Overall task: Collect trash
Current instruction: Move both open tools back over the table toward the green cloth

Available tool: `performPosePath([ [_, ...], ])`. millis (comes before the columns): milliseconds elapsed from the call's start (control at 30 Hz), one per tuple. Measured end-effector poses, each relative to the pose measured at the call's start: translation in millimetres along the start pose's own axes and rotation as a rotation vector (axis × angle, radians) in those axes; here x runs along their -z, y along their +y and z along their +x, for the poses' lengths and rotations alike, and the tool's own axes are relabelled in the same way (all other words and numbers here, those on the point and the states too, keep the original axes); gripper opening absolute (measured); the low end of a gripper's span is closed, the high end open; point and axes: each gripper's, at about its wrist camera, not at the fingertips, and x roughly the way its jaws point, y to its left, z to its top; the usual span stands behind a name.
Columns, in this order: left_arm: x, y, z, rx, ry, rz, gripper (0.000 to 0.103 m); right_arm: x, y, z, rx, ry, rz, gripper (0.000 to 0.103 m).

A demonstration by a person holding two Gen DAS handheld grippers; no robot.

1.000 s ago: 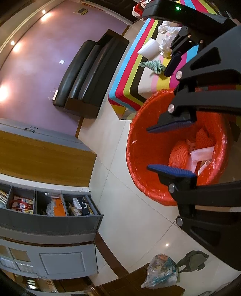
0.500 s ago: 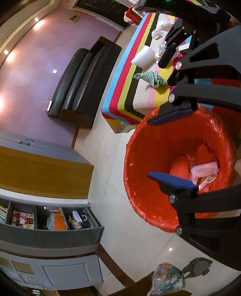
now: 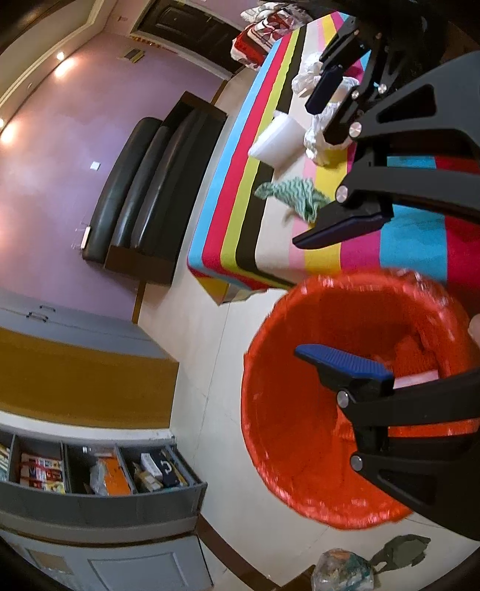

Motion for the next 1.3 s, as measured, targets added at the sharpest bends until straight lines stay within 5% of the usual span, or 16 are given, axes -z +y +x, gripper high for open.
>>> performPosePath([
  [767,-9.4,-79.4,73.0,0.112,0.054,0.078,0.054,16.4,-128.3,-26.7,0.177,0.004,0.111,0.06],
  [1300,9.7,-115.4,122.2,0.085,0.172,0.186,0.054,40.2,-216.6,-21.8,0.296,0.071,0.231,0.063],
])
